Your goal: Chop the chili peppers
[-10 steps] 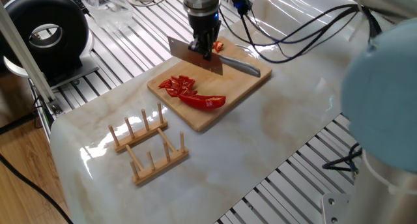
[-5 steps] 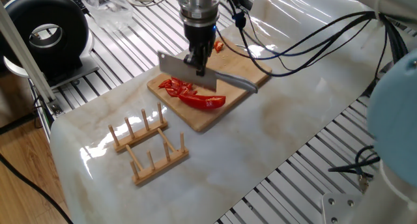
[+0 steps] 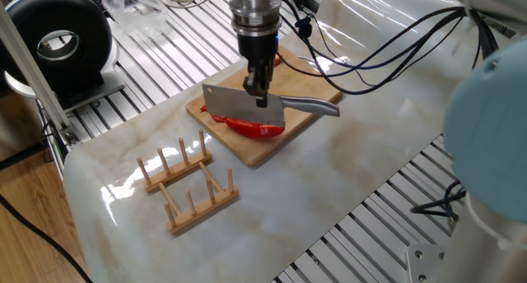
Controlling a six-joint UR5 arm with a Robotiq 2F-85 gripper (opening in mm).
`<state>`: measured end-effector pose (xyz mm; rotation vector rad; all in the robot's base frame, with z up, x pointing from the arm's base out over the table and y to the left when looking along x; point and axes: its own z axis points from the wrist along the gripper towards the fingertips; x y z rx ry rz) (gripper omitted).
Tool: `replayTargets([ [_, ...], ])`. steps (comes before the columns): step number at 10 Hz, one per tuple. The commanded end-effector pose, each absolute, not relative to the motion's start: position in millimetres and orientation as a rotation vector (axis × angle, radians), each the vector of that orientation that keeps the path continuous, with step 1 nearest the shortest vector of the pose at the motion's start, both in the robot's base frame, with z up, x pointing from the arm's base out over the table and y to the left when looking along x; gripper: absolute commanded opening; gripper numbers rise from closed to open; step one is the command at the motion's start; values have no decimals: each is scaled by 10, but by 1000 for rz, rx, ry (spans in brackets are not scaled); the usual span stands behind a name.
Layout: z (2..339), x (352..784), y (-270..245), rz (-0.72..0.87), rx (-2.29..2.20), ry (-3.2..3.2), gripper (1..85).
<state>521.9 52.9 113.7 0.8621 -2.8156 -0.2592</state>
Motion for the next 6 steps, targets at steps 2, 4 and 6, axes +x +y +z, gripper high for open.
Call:
replayTargets([
  [2,1097,5056,622,-386,904,-2743,13],
  [4,927,5111,594,-326,948,-2748,13],
  [6,840,5164,551,-274,1020,-2743,13],
])
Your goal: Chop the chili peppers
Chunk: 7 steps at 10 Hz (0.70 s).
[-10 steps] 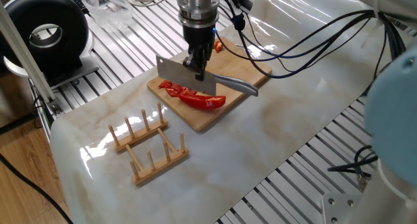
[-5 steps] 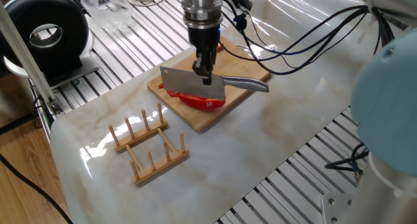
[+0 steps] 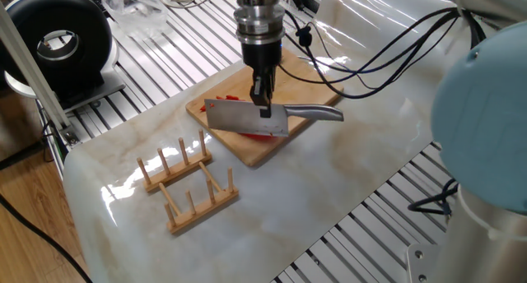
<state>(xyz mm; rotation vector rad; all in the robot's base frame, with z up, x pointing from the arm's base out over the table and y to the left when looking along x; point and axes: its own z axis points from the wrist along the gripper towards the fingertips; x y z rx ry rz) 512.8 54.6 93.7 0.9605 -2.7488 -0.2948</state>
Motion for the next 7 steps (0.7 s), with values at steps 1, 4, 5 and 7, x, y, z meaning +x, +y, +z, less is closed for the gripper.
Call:
replayTargets([
  [1,829,5207,463,-227,1115,-2721,13],
  [4,866,5357,151,-22,1372,-2612,13],
  [5,879,5441,97,24,1467,-2578,13],
  [7,928,5536,-5,33,1643,-2487,13],
])
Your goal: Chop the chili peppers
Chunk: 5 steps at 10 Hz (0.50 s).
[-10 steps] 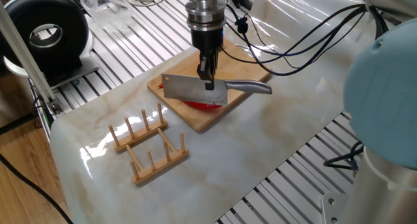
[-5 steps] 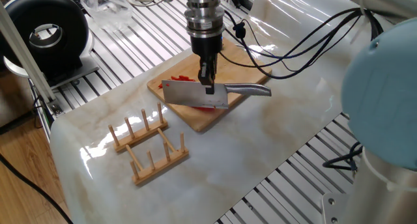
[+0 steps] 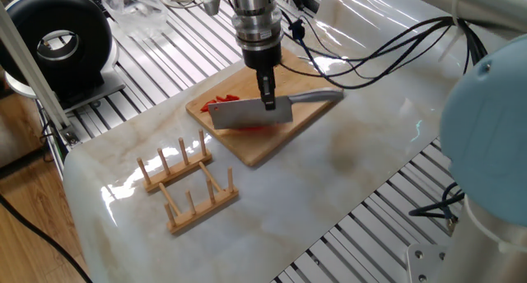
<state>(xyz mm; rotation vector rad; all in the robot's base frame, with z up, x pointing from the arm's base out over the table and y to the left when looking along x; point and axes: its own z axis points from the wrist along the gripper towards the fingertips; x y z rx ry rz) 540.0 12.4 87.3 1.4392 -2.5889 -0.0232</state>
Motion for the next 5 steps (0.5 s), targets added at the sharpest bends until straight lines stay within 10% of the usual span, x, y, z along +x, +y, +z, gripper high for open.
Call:
replayTargets([
  [1,972,5572,-114,44,1738,-2414,13],
  [5,1057,5688,-426,133,1896,-2257,13],
])
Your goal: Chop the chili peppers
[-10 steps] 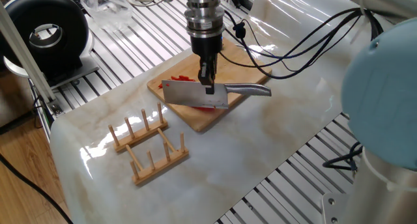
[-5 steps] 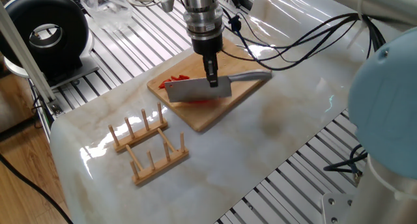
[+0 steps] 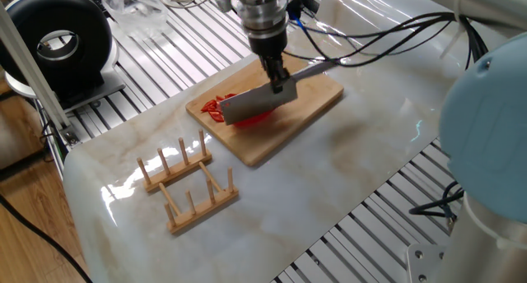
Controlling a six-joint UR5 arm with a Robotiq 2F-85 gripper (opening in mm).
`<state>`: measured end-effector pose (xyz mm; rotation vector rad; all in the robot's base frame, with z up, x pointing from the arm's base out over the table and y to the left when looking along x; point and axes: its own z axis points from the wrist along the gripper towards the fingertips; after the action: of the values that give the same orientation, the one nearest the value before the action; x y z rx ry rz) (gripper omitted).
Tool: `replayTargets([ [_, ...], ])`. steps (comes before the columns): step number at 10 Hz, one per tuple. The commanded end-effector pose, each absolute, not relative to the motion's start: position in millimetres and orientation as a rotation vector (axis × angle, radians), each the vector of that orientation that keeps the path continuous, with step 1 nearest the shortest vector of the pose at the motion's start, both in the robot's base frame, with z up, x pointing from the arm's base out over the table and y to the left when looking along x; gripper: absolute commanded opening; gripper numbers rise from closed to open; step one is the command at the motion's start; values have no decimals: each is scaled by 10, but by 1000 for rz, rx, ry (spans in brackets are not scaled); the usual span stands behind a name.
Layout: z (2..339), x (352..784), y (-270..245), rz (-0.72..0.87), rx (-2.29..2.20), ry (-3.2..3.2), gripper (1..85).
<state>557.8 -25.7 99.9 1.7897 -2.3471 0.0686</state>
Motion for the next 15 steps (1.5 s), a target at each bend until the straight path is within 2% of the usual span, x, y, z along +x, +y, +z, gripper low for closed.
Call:
replayTargets([
  [1,1069,5735,-491,179,1895,-2247,13],
  [6,1135,5855,-754,262,1954,-2154,13],
  [7,1134,5804,-732,234,1933,-2166,13],
  [9,1146,5536,-475,37,1825,-2253,13],
  [11,1147,5493,-204,-74,1745,-2367,13],
  [15,1119,5716,98,-112,1402,-2707,13],
])
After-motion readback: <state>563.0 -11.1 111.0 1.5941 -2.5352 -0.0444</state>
